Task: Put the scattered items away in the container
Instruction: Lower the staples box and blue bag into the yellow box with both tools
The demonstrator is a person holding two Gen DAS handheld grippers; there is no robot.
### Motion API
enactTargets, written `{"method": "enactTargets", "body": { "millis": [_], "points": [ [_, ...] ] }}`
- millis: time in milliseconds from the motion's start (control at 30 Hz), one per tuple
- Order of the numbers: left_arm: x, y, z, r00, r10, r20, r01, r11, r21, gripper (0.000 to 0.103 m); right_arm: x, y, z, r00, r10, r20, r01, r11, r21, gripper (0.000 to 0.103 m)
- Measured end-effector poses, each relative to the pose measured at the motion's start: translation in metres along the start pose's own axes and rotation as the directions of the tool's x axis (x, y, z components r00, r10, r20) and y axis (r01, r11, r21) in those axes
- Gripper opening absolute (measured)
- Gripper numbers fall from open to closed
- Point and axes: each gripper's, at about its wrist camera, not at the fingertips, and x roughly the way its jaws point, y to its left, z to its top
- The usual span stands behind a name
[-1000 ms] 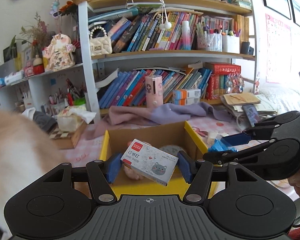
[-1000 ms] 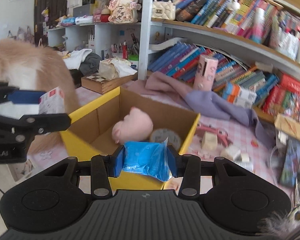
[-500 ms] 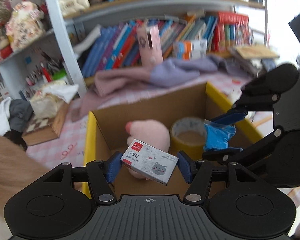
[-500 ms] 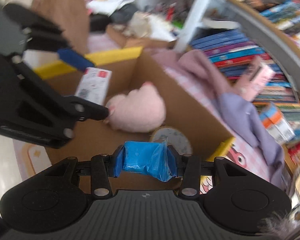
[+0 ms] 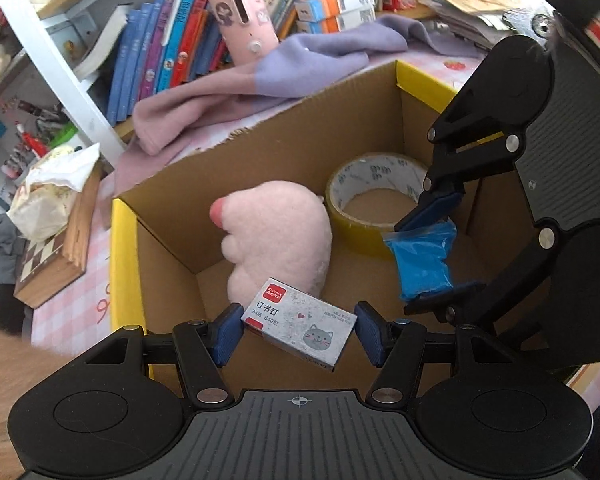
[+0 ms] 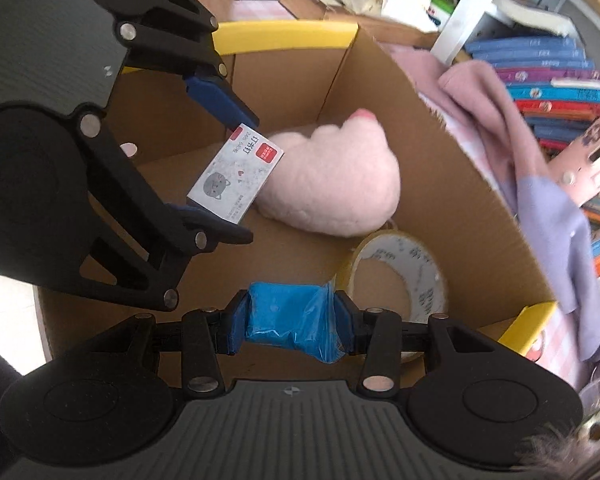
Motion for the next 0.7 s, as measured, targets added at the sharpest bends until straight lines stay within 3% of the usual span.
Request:
{"method": "enactTargets", "body": {
  "millis": [700],
  "points": [
    [0.0041, 0.0004, 0.0031, 1.000, 0.001, -0.031, -0.002, 1.000, -0.025, 0.063, 0.0022, -0.0021, 0.0022, 0.999, 0.033, -0.013, -0.033, 0.999, 0.002, 0.046]
  ]
}}
